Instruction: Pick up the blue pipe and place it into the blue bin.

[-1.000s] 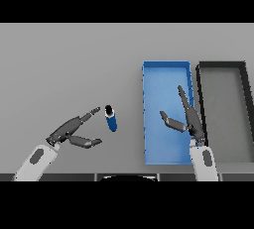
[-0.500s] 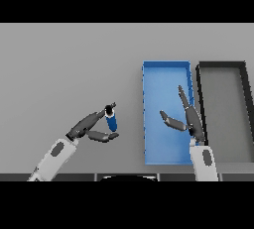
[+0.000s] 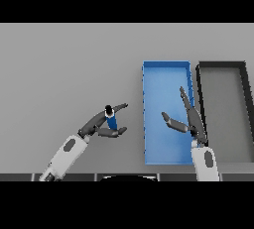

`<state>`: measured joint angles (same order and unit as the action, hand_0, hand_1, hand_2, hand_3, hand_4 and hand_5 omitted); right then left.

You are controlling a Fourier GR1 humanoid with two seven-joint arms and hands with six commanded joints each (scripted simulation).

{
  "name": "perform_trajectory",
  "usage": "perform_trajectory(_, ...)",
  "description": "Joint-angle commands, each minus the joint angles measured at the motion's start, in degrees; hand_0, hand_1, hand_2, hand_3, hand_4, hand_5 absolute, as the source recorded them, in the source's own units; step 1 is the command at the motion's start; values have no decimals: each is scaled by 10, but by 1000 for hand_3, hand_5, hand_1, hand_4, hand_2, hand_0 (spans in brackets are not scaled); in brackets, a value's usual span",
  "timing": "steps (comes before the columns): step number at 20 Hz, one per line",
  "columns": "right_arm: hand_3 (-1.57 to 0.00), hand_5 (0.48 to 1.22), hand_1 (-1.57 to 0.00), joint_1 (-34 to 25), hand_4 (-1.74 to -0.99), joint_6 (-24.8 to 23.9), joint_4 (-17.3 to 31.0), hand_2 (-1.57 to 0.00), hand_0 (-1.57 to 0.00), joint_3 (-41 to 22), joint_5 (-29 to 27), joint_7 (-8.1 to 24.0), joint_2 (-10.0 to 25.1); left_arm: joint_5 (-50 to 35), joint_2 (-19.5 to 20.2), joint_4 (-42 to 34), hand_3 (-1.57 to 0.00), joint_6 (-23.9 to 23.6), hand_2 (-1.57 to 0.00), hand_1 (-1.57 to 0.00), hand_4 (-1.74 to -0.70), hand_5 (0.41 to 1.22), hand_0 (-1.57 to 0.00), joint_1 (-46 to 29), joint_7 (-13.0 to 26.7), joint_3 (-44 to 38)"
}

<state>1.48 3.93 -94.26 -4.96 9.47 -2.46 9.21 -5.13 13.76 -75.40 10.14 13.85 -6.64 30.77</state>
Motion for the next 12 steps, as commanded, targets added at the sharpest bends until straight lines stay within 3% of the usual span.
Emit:
perform_trajectory(1,1,556,1,-3,-1188,-1,-1,1,1,-2,1,0,-3,-12,-10,9,-202,4,-269,-118,-1217,635,1,5,6,-5)
perform_trajectory(2,1,560,1,-3,-1196,1,-5,1,1,2,-6,-1,-2,-18,-14,5,-345,7,-417,-248,-1268,675,-39,-2,1,-4)
perform_trajectory(3,1,560,1,-2,-1192,-1,-5,1,1,-3,-1,3,-5,-32,-14,6,-590,15,-578,-411,-1301,784,-179,-6,-4,-9)
perform_trajectory(5,1,562,1,2,-1189,2,0,1,1,-3,1,-4,-1,-30,-27,7,-914,4,-936,-828,-1450,941,-648,-8,-8,-8)
perform_trajectory(7,1,562,1,0,-1182,-4,5,1,1,-2,7,-8,-2,-19,-38,8,-1112,-3,-1164,-1095,-1551,1042,-981,-8,-17,-3)
perform_trajectory(9,1,561,1,1,-1178,-3,3,1,1,-2,6,-9,-1,-18,-32,-5,-1258,-4,-1311,-1266,-1617,1106,-1193,-10,-10,4)
perform_trajectory(11,1,559,1,0,-1176,-2,2,1,1,0,3,-5,0,-7,-37,-17,-1370,-16,-1404,-1376,-1561,1148,-1329,-12,-11,17)
perform_trajectory(12,1,559,1,-3,-1176,-4,11,1,1,1,4,-3,-1,-2,-34,-15,-1411,-16,-1438,-1415,-1541,1162,-1378,-18,-31,19)
